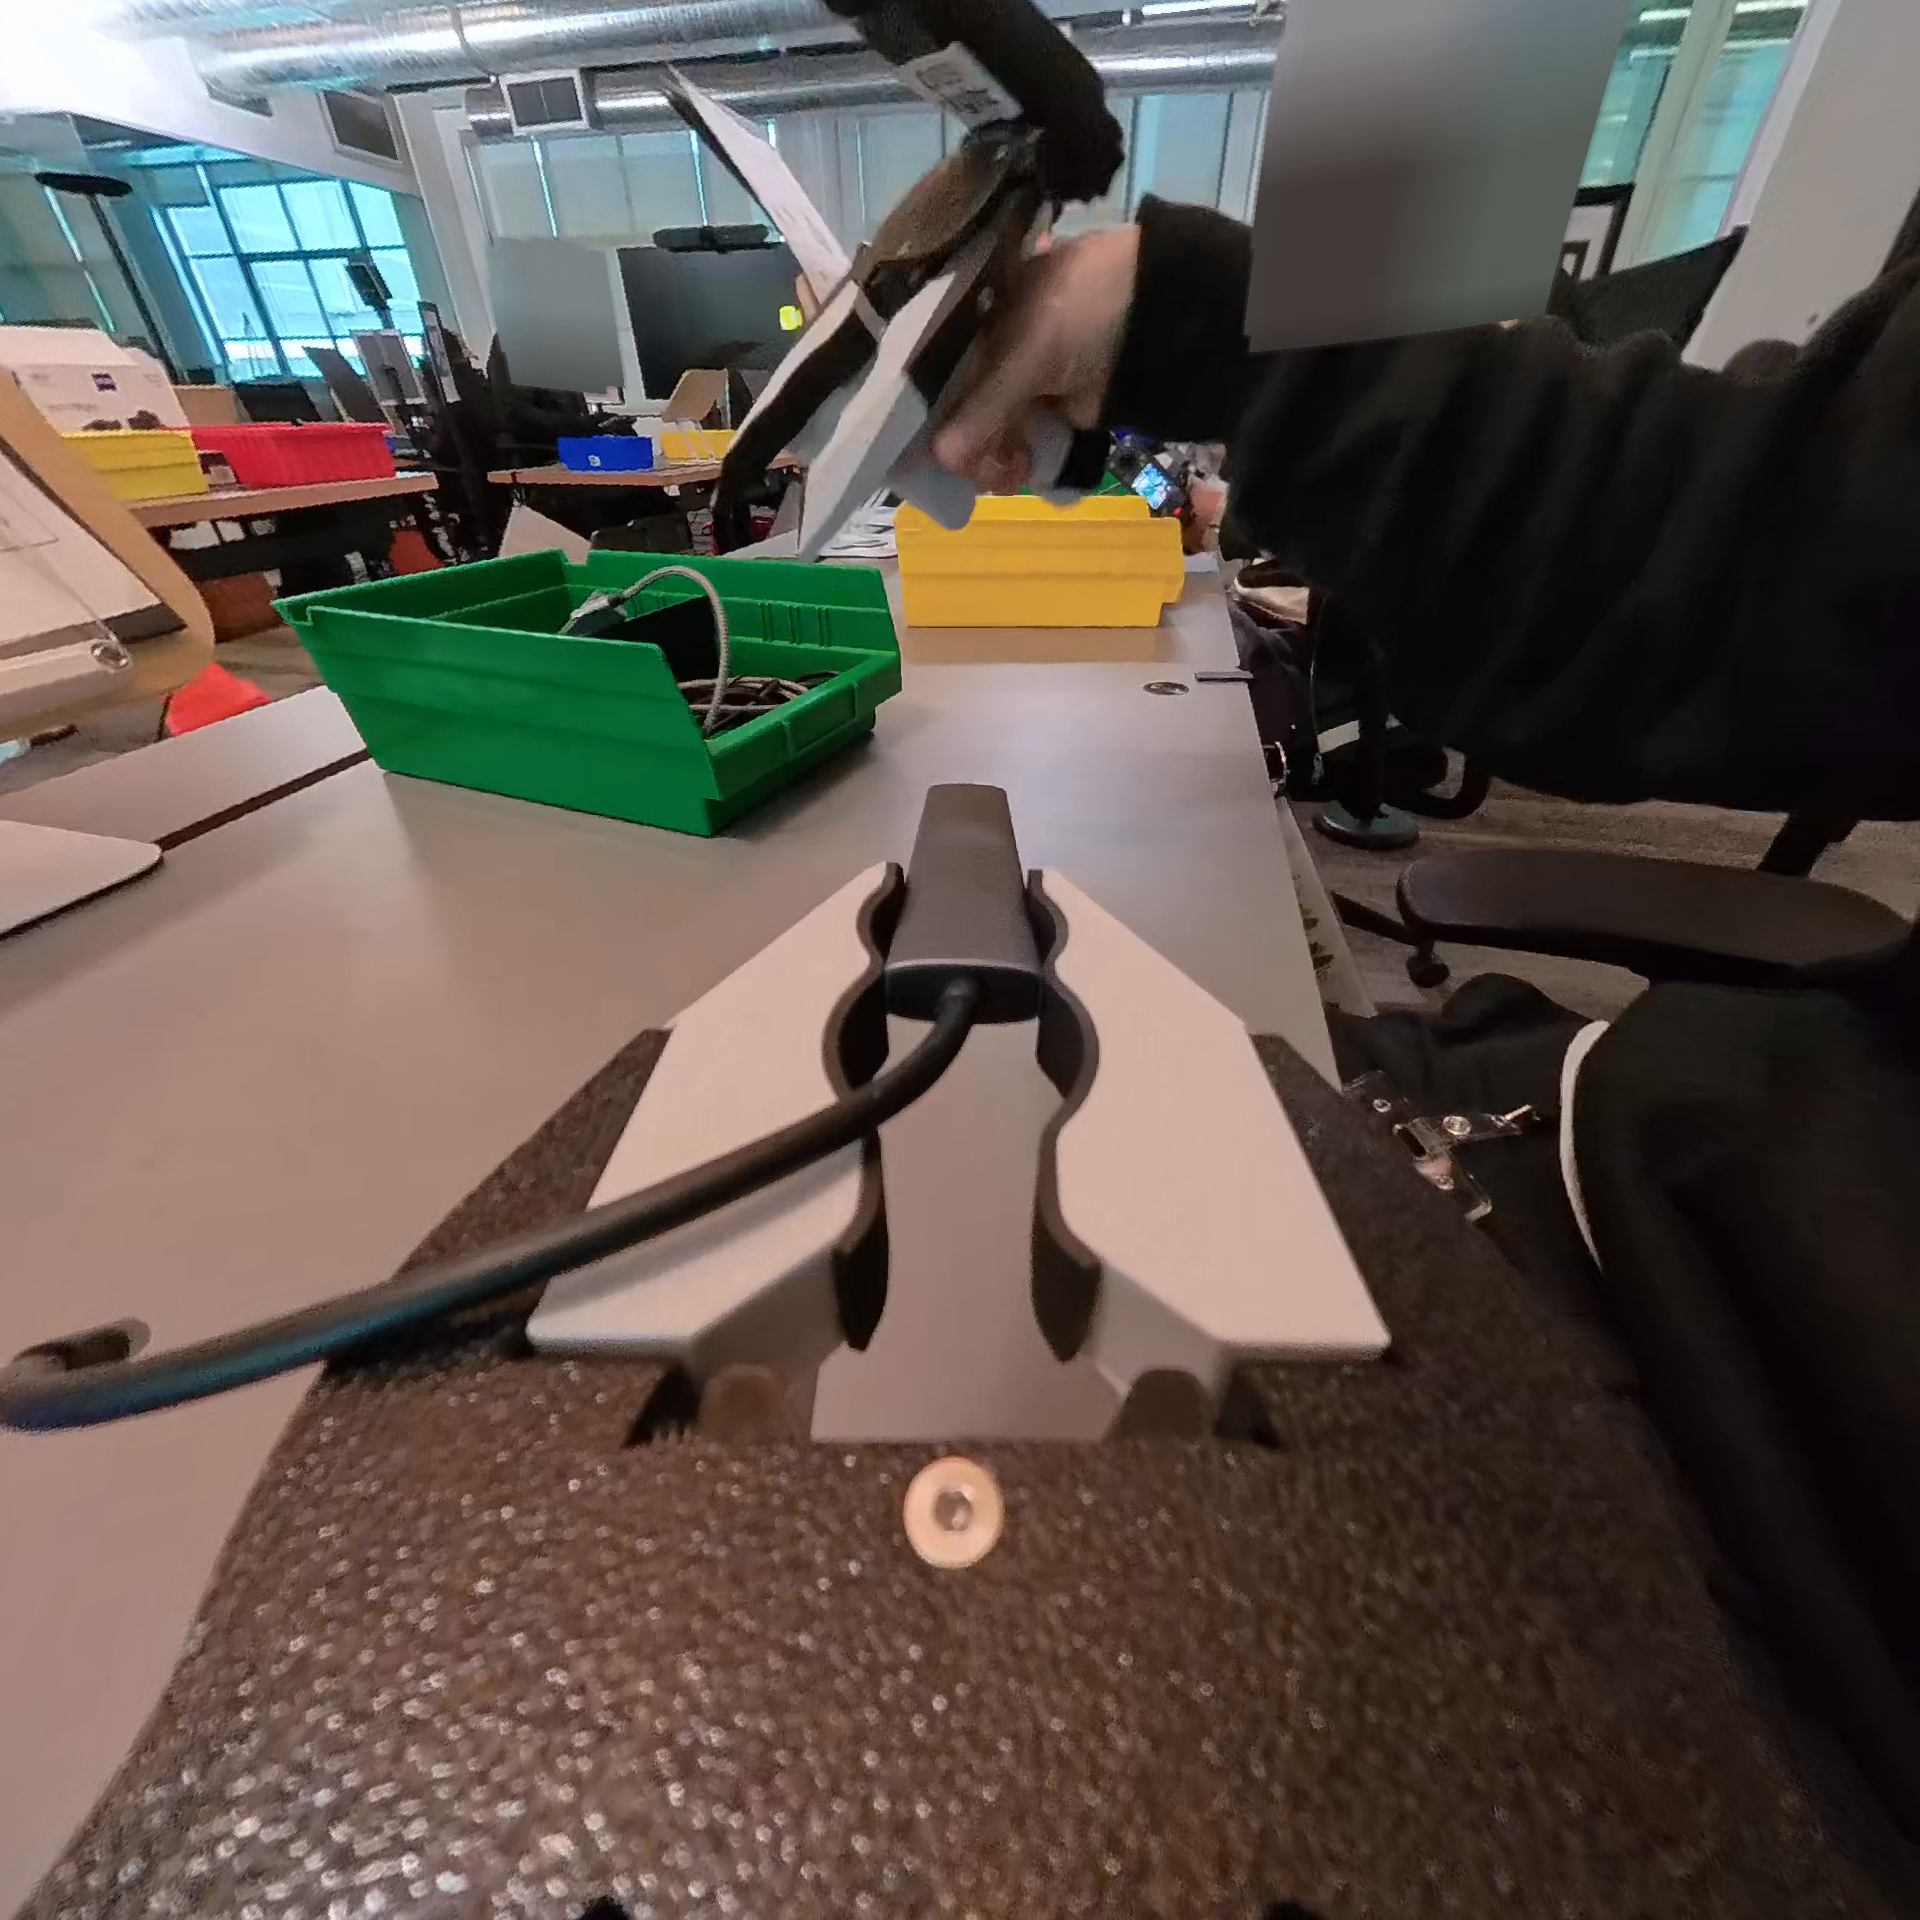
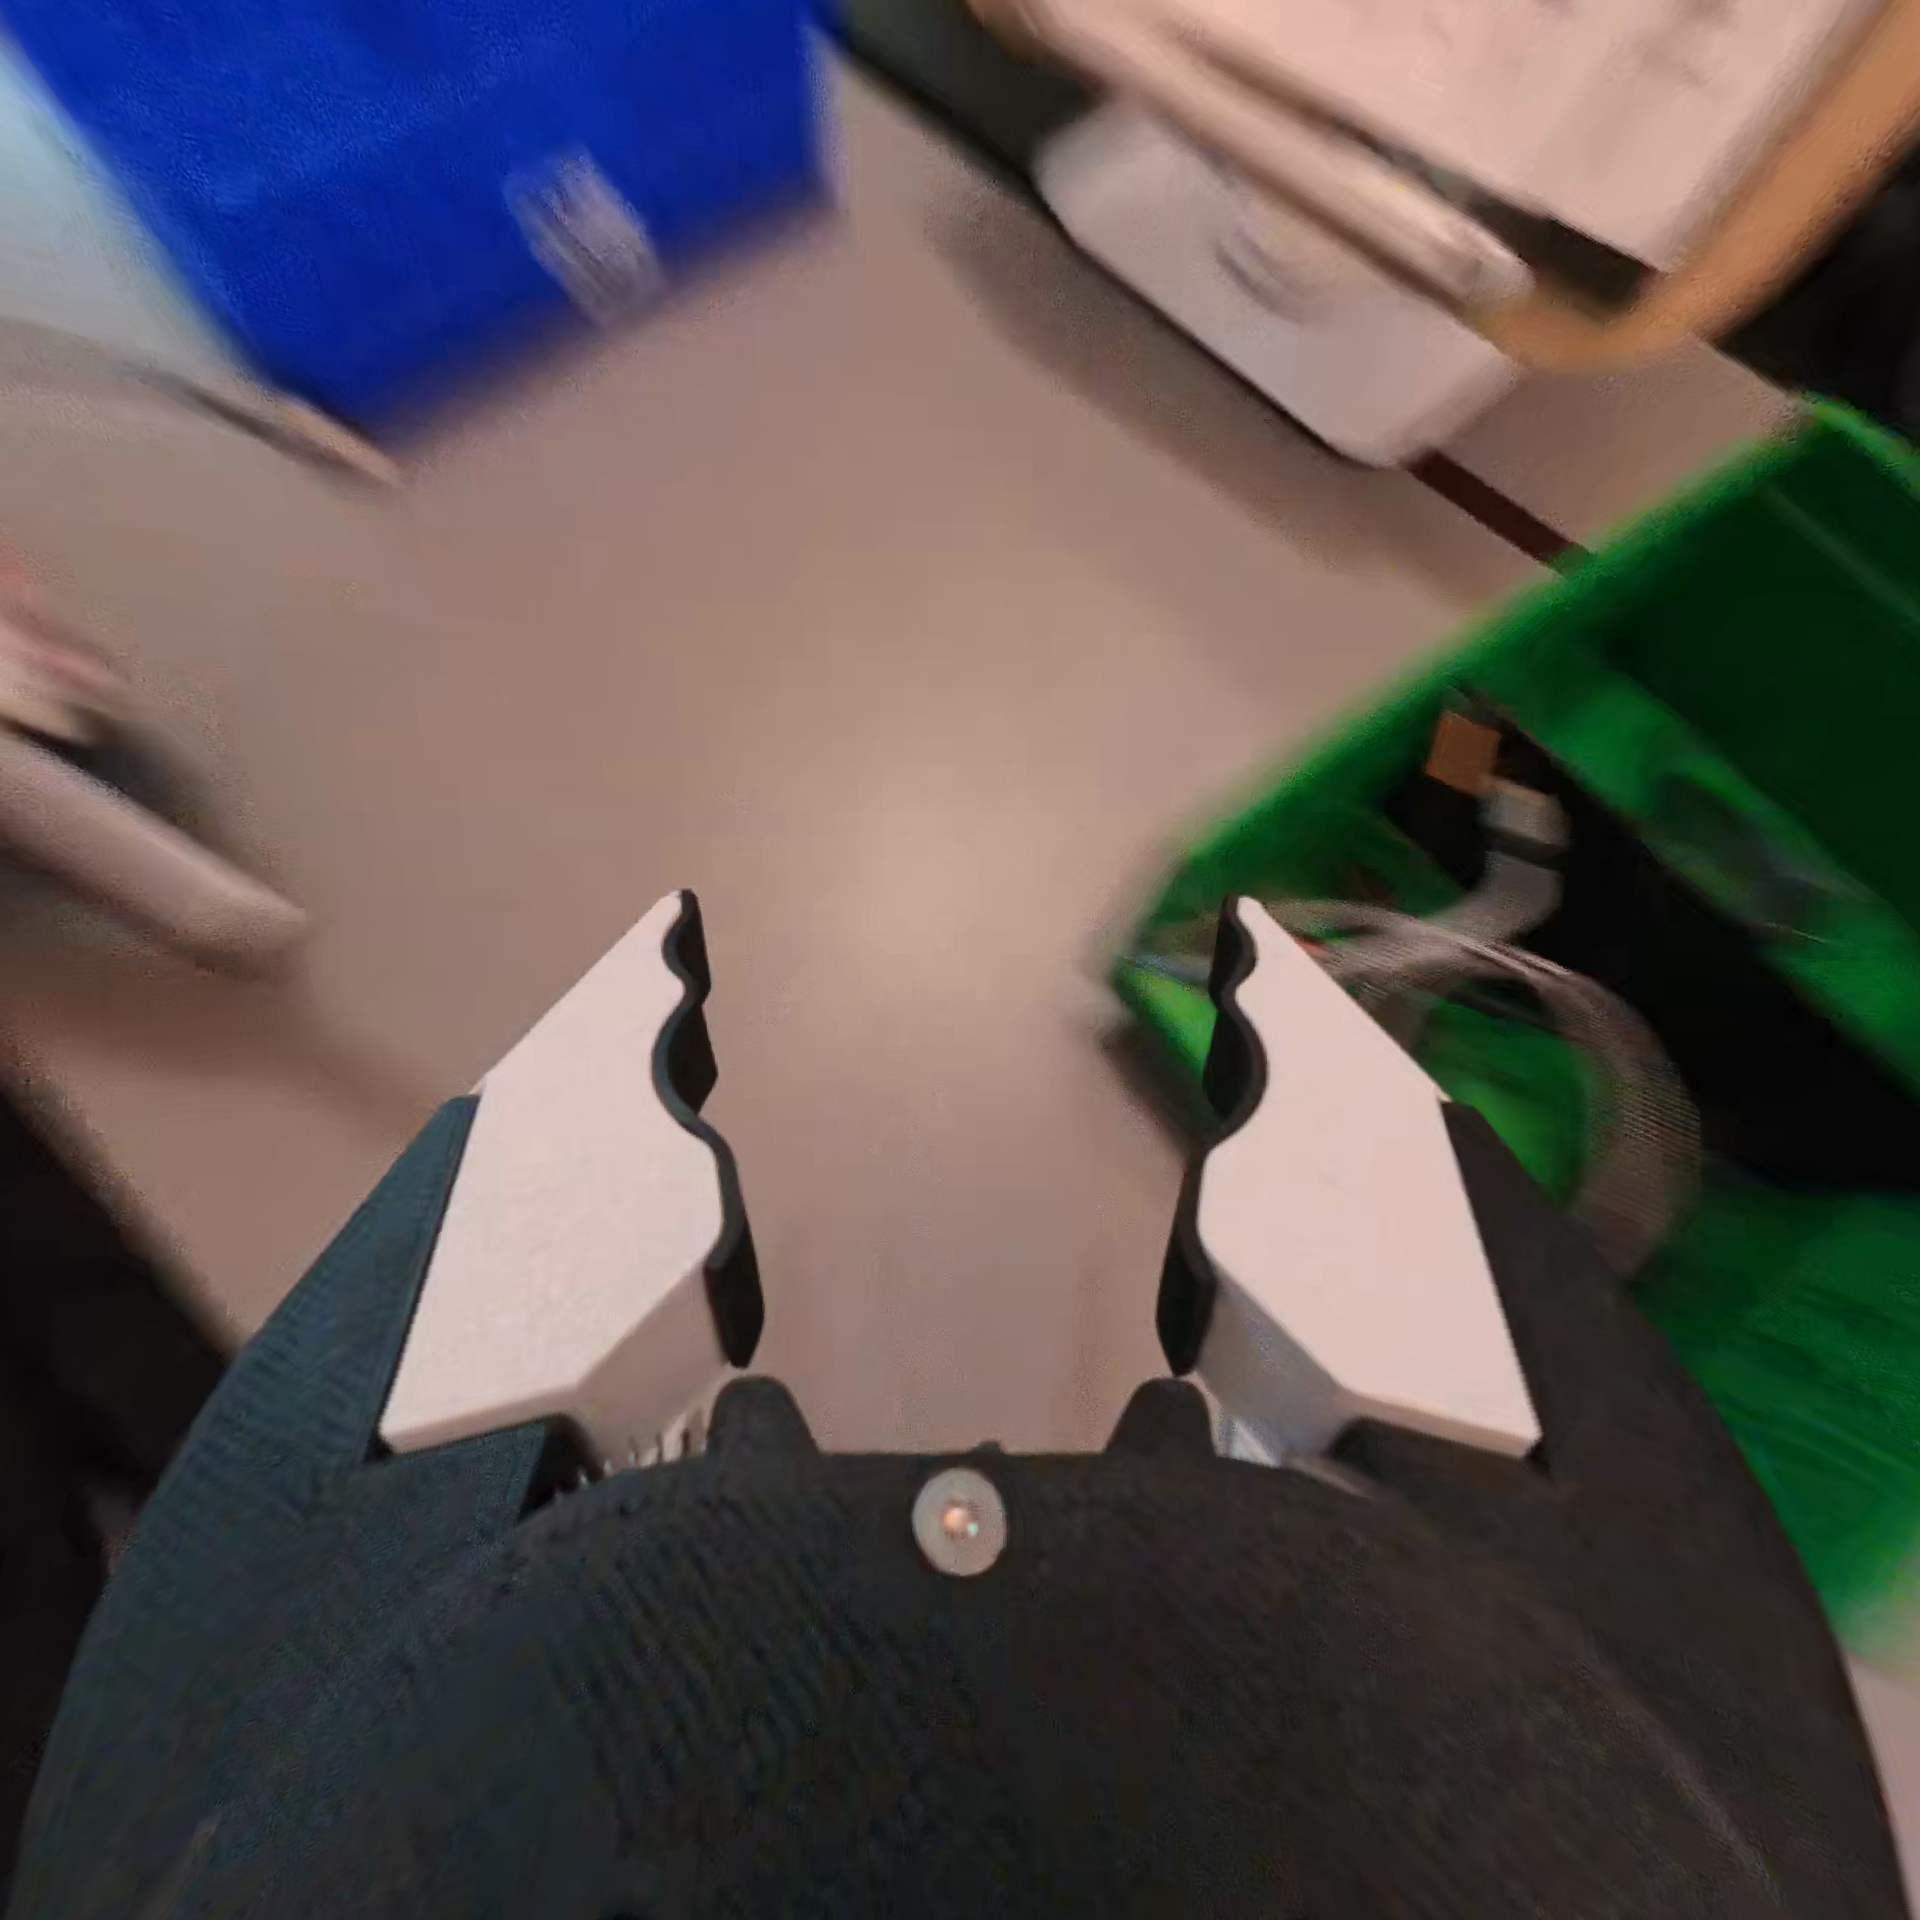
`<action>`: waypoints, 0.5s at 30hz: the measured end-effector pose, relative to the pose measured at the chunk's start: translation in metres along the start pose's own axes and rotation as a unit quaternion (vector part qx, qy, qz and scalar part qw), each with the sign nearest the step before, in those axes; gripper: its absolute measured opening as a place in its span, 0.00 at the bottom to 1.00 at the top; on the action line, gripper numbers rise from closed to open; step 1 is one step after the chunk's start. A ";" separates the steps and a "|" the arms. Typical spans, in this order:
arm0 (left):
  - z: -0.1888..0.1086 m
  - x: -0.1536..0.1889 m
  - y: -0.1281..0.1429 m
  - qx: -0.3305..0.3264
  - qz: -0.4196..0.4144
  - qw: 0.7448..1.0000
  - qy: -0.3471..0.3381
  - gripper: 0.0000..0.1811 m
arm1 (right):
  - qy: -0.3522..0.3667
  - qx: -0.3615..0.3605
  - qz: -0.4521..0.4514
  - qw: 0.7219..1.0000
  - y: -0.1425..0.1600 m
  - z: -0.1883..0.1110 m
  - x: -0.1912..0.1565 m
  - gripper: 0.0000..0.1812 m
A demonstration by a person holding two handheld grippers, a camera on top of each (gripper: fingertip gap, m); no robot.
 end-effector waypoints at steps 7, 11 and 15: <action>0.000 0.020 -0.009 0.045 0.069 0.995 0.058 0.11 | -0.442 0.024 0.194 0.875 0.026 0.023 -0.153 0.58; -0.001 0.036 -0.018 0.068 0.151 0.983 0.082 0.11 | -0.537 -0.025 0.229 0.811 0.037 0.034 -0.197 0.55; 0.001 0.043 -0.019 0.051 0.191 0.977 0.087 0.11 | -0.586 -0.018 0.272 0.763 0.029 0.035 -0.215 0.31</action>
Point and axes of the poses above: each gripper's, where its closed fingertips meet, z out along the fingers, y out of its underside, x = y × z across the jaws, the point moved 6 cm from there along -z, back along the fingers, and after that the axes turned 1 degree about -z, right-handed, at the moved point
